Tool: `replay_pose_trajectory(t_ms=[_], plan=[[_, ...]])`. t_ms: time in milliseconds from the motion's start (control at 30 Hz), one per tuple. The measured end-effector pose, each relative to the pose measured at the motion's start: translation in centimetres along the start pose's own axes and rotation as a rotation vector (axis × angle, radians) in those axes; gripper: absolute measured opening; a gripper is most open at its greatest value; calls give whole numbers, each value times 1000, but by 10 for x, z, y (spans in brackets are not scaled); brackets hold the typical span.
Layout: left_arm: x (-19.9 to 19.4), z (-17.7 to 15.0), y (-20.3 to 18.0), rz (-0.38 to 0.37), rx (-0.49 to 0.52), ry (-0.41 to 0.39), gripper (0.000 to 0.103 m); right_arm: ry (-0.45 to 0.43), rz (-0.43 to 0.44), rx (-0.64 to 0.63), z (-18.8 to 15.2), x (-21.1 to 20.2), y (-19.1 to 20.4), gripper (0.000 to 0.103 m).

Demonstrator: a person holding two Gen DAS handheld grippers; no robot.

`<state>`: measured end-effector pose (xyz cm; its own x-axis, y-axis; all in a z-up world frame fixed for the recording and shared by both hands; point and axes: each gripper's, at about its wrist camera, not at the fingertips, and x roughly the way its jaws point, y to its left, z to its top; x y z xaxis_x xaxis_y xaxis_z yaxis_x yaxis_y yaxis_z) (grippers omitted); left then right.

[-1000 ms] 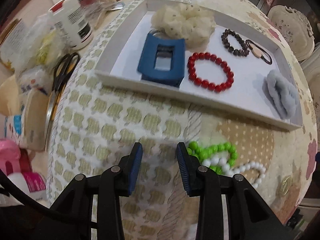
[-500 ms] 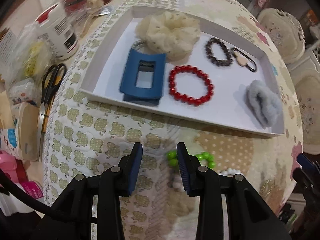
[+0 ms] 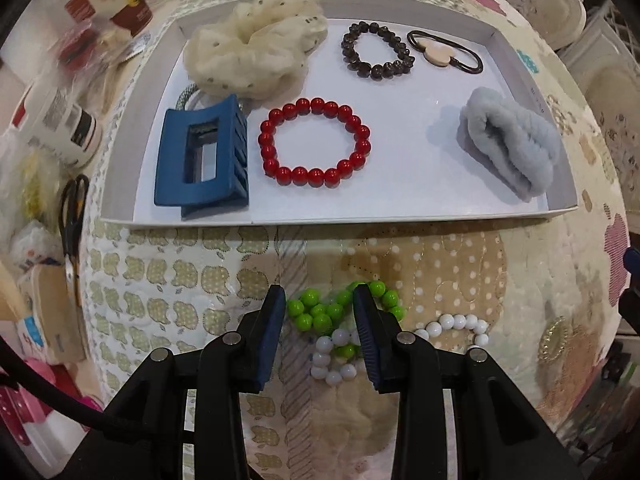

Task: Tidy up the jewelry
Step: 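Grasp the green bead bracelet with the left gripper while the right gripper grasps the gold coil hair tie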

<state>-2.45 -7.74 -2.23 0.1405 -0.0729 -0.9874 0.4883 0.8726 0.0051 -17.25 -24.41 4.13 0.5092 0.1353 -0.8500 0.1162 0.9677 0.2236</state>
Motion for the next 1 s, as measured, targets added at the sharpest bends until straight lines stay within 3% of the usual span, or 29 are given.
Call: replay_pose_trajectory(t_ms=[167,533,767,900,1000], plan=[[-2,0,-3,-60,12,21,26,15,-4,-3,-7,-1,-6,56],[17,8,-6,-15,-11,12,26,67,11,-7,-22,13,-7,56],[17,15,6,-28,-52,9,26,95,42,-49,-37,20,-2,56],[15,9,8,-25,-47,-1,26,123,20,-100,-49,30,4,56],[15,6,4,-27,-46,-6,26,132,-30,-140,-55,38,7,50]])
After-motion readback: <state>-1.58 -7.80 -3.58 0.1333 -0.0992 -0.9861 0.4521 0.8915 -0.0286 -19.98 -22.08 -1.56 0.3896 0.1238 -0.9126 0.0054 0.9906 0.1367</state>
